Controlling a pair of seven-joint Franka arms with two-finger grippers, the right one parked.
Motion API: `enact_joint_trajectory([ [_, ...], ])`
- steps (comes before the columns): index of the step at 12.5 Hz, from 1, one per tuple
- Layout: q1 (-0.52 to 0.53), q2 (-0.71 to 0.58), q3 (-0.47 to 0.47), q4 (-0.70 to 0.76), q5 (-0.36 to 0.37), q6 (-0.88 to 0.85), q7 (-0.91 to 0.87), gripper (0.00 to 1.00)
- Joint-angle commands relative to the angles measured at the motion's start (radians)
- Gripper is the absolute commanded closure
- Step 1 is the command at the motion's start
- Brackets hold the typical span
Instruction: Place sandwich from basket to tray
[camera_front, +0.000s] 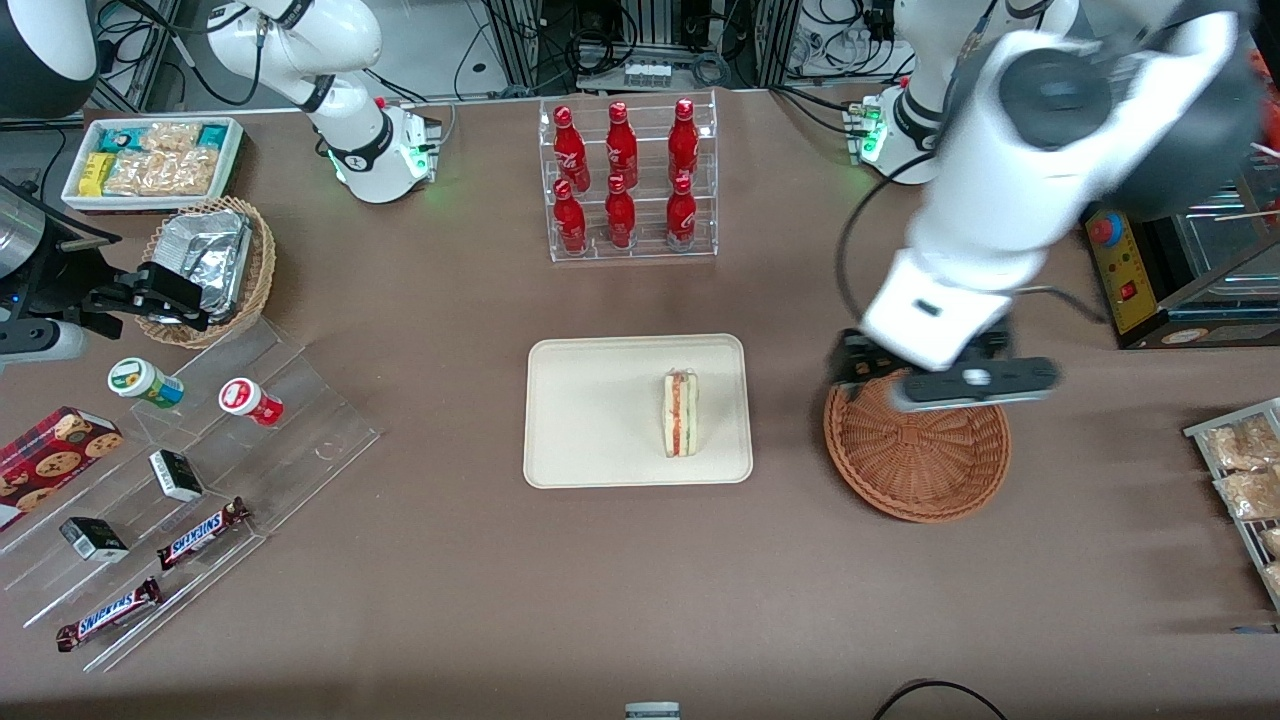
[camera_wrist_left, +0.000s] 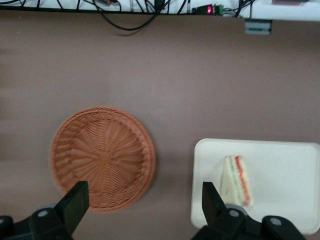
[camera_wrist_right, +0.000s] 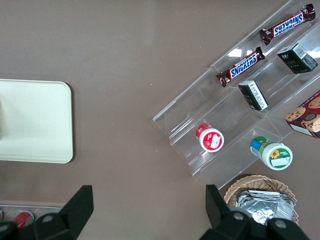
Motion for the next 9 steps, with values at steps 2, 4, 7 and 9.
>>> enact_joint_trajectory([
  [2,0.111,-0.104,-0.014,-0.052,-0.035,-0.09,0.174,0.0],
  [4,0.159,-0.163,-0.01,-0.103,-0.097,-0.136,0.283,0.0],
  [7,0.171,-0.216,-0.004,-0.138,-0.102,-0.189,0.331,0.0],
  [9,0.178,-0.259,-0.004,-0.178,-0.102,-0.22,0.333,0.0],
])
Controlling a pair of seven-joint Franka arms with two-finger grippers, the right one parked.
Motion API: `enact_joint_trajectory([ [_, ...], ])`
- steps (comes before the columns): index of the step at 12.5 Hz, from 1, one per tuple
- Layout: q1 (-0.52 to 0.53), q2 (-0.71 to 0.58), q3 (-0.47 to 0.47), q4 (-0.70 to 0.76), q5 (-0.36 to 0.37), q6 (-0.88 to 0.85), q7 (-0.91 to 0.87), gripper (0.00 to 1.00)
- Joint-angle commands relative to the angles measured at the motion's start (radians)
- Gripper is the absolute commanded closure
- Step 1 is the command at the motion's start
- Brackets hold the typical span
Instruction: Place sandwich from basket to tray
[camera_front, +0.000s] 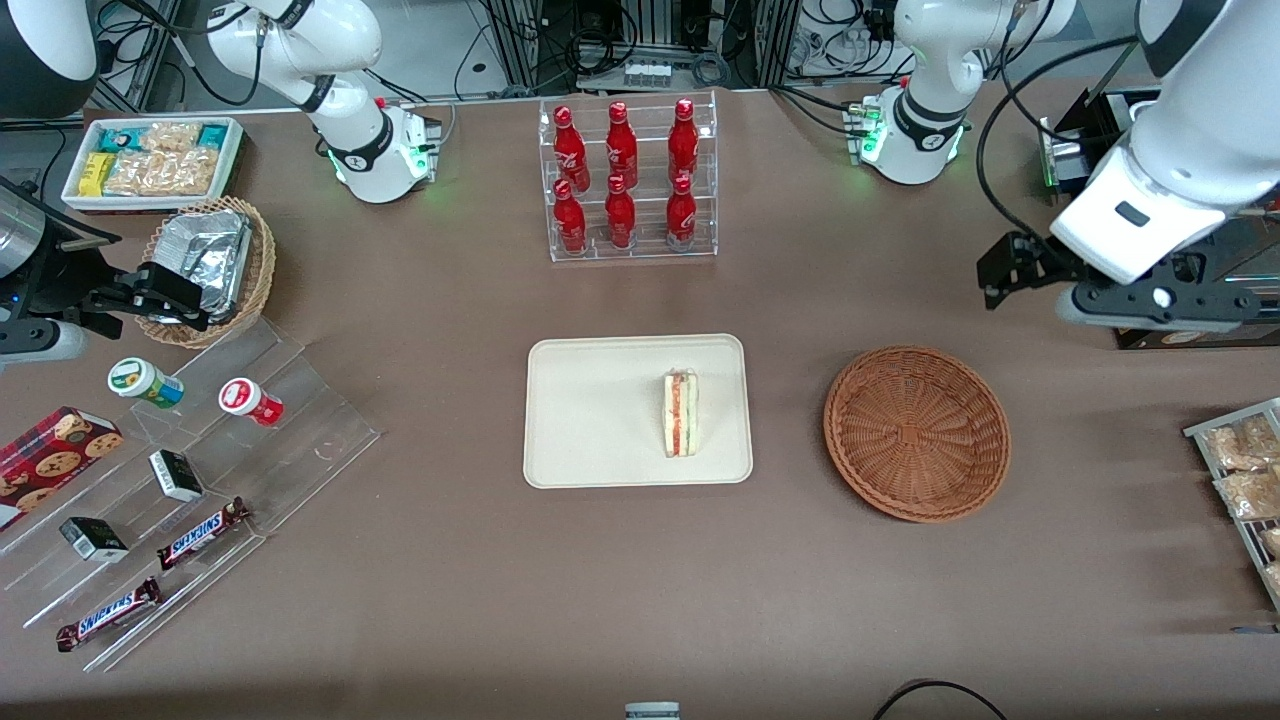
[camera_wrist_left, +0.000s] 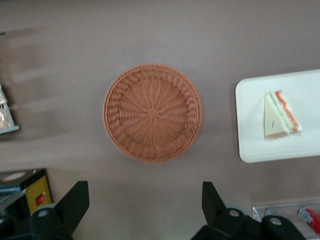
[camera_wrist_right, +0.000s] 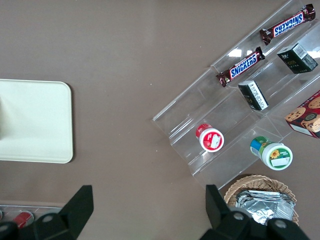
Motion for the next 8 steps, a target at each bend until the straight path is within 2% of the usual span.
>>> enact_joint_trajectory([
  [1,0.017,-0.097,0.003,-0.112,-0.02,-0.015,0.022,0.0],
  [3,0.015,-0.122,0.01,-0.155,-0.024,-0.021,0.021,0.0],
  [5,0.017,-0.118,0.013,-0.155,-0.067,-0.019,0.018,0.0],
  [8,0.02,-0.142,0.072,-0.17,-0.083,-0.028,0.026,0.0],
])
